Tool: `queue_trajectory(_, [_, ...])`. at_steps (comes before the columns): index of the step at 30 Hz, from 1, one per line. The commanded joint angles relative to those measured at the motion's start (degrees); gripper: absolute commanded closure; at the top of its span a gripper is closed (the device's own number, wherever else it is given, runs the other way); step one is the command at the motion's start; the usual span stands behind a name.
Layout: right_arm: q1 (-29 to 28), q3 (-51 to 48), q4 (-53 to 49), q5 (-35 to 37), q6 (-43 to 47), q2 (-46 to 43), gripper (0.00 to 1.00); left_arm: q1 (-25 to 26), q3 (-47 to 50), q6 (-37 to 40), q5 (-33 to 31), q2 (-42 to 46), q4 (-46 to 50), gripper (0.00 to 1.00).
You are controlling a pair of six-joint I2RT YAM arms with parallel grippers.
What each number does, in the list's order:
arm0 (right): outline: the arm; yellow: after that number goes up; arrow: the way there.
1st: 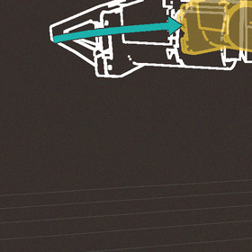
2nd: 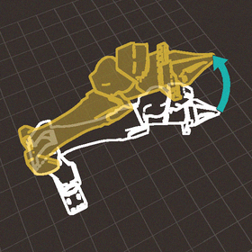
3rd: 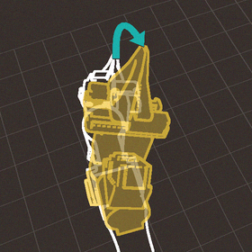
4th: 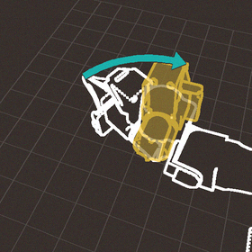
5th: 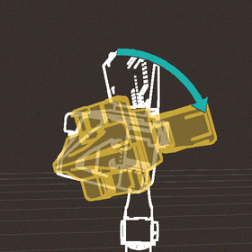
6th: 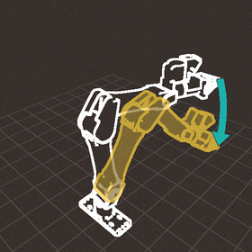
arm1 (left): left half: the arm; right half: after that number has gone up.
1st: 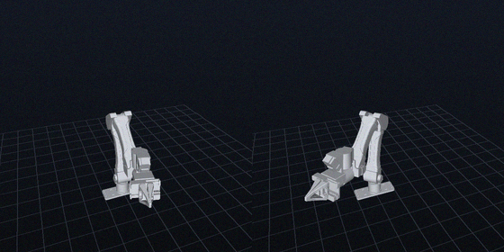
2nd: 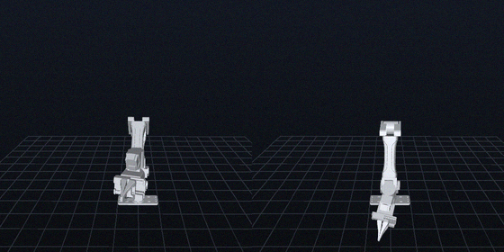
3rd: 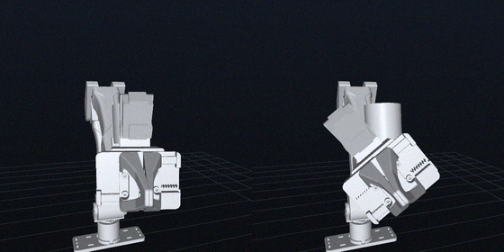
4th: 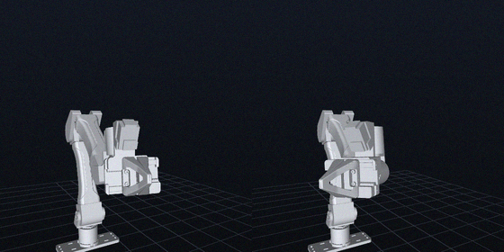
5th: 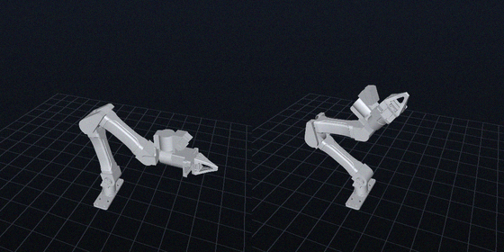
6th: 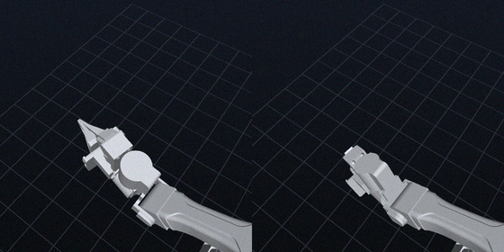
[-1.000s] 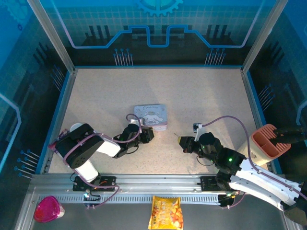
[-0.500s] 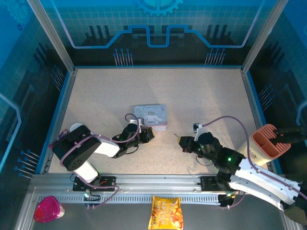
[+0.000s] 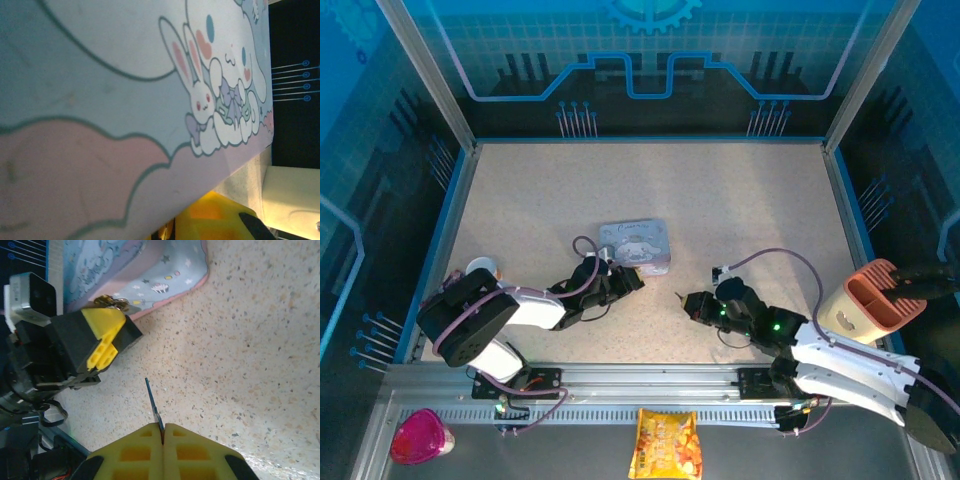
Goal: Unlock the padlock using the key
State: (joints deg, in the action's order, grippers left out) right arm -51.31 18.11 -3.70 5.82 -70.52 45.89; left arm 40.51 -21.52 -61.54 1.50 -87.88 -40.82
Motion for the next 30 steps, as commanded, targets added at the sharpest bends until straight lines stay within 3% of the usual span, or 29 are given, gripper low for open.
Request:
queue_trajectory(1, [0.5, -1.1, 6.7, -2.5, -4.2, 1.9, 1.00, 0.5, -1.4, -3.3, 2.4, 1.9, -2.3, 0.92])
queue_trajectory(14, [0.4, -3.4, 20.4, -6.1, -8.5, 9.4, 1.00, 1.7, -1.9, -6.3, 2.5, 4.1, -2.9, 0.92])
queue_trajectory(30, [3.4, -4.7, 28.8, -10.6, -12.1, 14.5, 1.00, 3.8, -2.1, -9.2, 1.0, 6.2, -3.2, 0.92])
